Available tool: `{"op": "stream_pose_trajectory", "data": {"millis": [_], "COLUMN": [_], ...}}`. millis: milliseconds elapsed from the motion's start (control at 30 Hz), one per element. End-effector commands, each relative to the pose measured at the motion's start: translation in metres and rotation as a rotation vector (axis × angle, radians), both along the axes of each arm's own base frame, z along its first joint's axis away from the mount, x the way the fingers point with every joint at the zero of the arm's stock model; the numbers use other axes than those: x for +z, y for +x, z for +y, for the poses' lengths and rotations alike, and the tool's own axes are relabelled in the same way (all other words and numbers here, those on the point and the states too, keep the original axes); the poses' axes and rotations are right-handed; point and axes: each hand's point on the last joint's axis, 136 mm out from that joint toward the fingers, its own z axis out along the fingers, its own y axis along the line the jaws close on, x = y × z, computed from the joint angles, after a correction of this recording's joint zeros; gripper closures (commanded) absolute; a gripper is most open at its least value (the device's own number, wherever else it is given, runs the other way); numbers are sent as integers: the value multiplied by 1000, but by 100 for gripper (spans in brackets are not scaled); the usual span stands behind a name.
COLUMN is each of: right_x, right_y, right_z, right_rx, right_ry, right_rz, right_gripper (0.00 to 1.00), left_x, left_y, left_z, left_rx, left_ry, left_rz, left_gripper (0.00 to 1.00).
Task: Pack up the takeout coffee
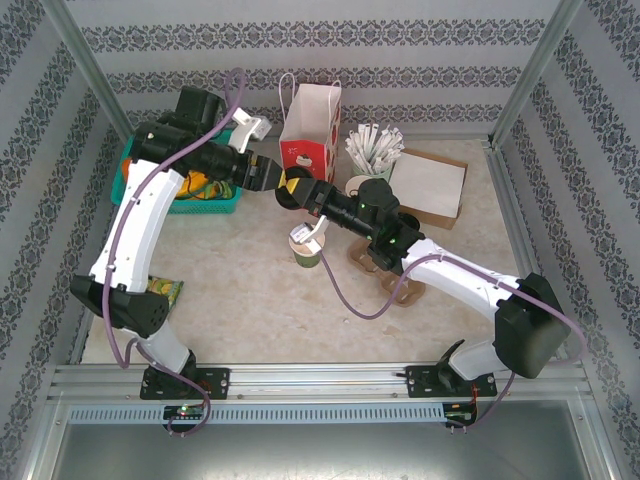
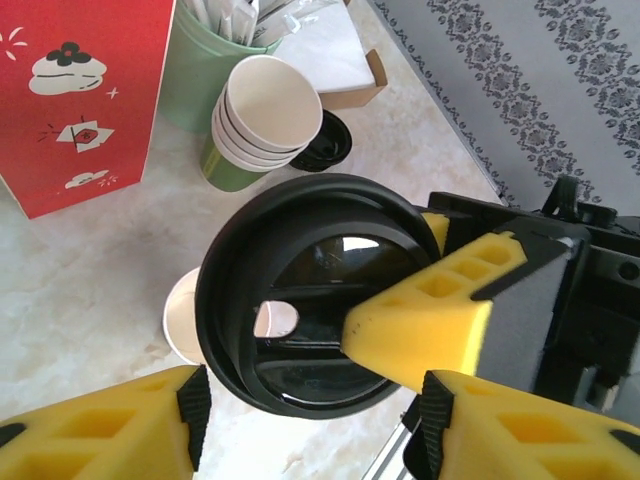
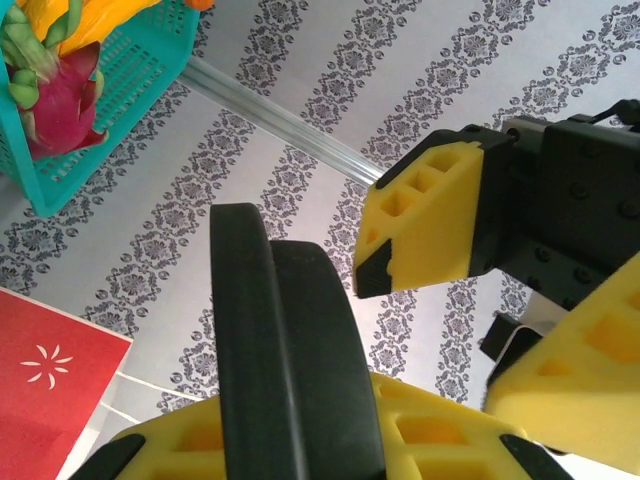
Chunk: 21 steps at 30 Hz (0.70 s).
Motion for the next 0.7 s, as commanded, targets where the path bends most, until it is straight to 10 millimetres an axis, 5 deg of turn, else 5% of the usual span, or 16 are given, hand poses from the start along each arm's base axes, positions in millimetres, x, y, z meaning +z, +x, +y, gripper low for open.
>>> {"op": "stream_pose_trajectory", "data": {"millis": [0,667], "right_x": [2,5], "right_y": [-10,-13], "right_z": [-1,0], "right_rx": [27,17], "right_ry": [-72,-62], "right_rz": [-142,-158], "right_gripper": [99,100], "left_x": [-7,-36], "left_y": [-1,7], "left_z": [-1,-14], "left_rx": [-24,-75], "left_ry": [40,158], "left_rz": [17,13], "left_gripper": [46,55]}}
